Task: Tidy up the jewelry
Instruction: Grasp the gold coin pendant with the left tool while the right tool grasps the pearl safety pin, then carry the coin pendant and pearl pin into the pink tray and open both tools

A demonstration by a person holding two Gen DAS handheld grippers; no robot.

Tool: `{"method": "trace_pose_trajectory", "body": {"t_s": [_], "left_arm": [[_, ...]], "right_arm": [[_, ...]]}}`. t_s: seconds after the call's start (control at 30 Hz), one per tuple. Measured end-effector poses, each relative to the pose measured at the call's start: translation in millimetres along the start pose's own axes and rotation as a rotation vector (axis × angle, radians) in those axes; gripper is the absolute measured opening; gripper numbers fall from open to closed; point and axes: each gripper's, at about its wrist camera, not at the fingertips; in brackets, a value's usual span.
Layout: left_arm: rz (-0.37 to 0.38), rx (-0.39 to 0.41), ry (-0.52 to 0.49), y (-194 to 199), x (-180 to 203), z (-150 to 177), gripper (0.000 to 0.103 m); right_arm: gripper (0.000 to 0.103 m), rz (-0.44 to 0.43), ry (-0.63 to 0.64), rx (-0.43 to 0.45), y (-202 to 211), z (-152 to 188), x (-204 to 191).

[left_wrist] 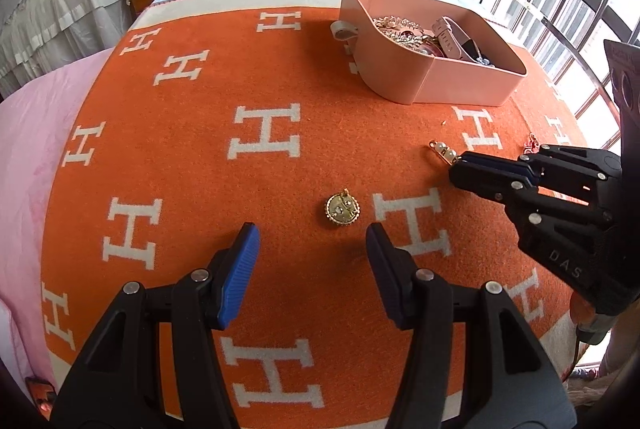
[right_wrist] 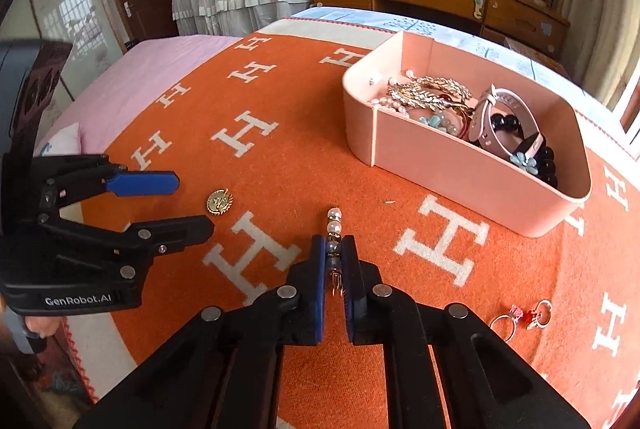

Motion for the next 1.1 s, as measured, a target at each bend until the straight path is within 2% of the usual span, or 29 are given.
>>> {"method": "trace_pose_trajectory", "body": {"t_s": [0.1,0.17,0.23,0.3,0.4,0.57,0.63,1.1], "left_arm": [[0.001,0.007,0.003,-1.6,1.8,-2.2,0.052],[0.001,0.014,0.007,-2.3,2.8,-4.4,0.046],[-0.005,0.019,-0.003,-3.0,5.3,-5.9,0.036],[-0.012,0.020,-0.023,-4.5,9.9,-7.6,0.031],[-0.040,0.014,-0.047,-6.3,16.6,-9.2,0.027],[-0.045,0.002,-0.062,-7.0,23.5,-11.1,0.024],[-0.034,-0.004,-0.068,-7.1,25.8,-11.5,0.016],[-0.025,-0.003,-0.066,7.6,34.1,-6.2,0.015]], "right_arm": [[0.008,-0.060,-0.098,0.009,6.1,2.1,13.1],[0.008,-0.078,-0.125,0.030,14.2,5.9,17.1],[0.007,-0.099,-0.143,0.042,19.0,9.7,18.2],[0.007,-0.121,-0.156,0.045,22.1,14.0,18.6],[0.007,-0.137,-0.166,0.040,22.9,19.4,17.8],[0.007,-0.162,-0.188,0.030,22.1,25.3,20.3],[0.007,-0.166,-0.193,0.032,22.6,28.6,21.0],[0.007,-0.144,-0.206,0.053,43.1,41.1,20.3]]}}
Point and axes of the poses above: each gripper's, at about its wrist camera, not at the fingertips, and y roughly against the way its jaws point, x to its right, z to its underside, and after that the axes turned 4 degrees about -x, right-handed
